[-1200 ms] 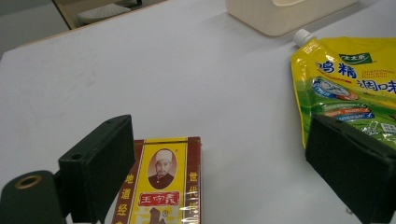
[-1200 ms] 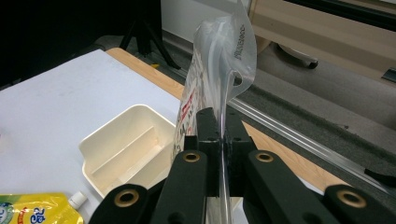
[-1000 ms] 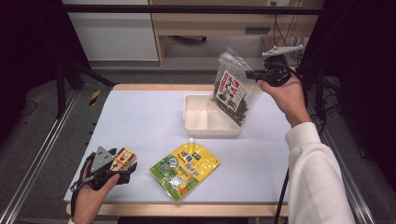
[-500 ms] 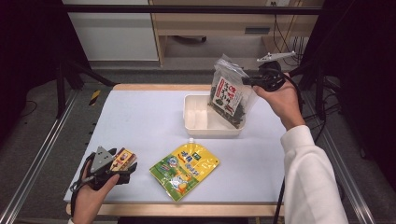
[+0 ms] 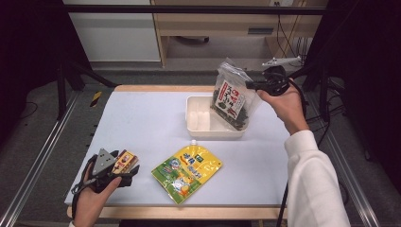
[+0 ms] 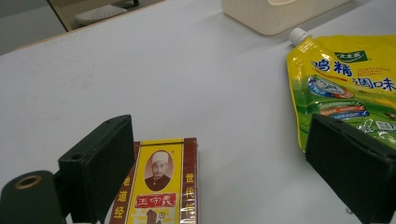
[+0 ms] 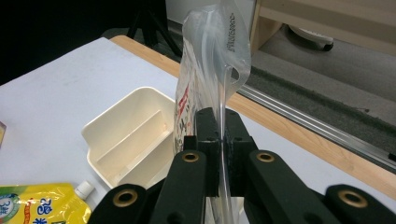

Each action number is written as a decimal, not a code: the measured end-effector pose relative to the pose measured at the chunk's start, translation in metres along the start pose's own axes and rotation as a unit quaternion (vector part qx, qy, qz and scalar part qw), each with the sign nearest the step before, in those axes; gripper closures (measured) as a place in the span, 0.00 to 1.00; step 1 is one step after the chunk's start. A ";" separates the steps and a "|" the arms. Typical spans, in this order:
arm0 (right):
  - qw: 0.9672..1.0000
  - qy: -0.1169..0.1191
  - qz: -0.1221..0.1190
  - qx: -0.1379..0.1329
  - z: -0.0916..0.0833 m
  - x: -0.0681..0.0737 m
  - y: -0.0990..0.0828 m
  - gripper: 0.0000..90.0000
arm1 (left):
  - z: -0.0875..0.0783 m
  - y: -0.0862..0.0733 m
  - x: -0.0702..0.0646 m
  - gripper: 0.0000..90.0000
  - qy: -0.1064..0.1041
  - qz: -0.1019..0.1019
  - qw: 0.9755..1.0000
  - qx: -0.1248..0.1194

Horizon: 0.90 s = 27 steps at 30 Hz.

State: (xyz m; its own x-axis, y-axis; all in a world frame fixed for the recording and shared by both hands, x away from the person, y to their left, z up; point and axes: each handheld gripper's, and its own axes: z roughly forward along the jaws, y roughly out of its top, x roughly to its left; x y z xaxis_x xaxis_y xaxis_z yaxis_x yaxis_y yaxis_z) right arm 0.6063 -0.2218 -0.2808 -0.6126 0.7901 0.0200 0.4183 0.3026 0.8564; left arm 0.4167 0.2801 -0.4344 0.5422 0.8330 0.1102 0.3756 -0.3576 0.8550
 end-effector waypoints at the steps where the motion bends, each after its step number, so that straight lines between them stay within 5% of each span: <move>1: 1.000 0.000 0.000 0.000 0.000 -0.001 -0.001 0.98 | 0.000 0.000 0.000 0.09 0.001 0.001 1.000 0.000; 27: 1.000 0.006 0.010 -0.009 0.001 -0.005 -0.011 0.97 | 0.000 0.000 -0.001 0.09 0.001 0.003 1.000 0.001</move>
State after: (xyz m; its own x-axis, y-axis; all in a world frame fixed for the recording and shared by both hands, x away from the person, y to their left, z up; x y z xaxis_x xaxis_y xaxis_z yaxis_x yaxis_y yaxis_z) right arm 0.6055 -0.2280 -0.2910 -0.6122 0.7896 0.0433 0.4191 0.2775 0.8645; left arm 0.4167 0.2795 -0.4343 0.5424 0.8320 0.1169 0.3743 -0.3639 0.8529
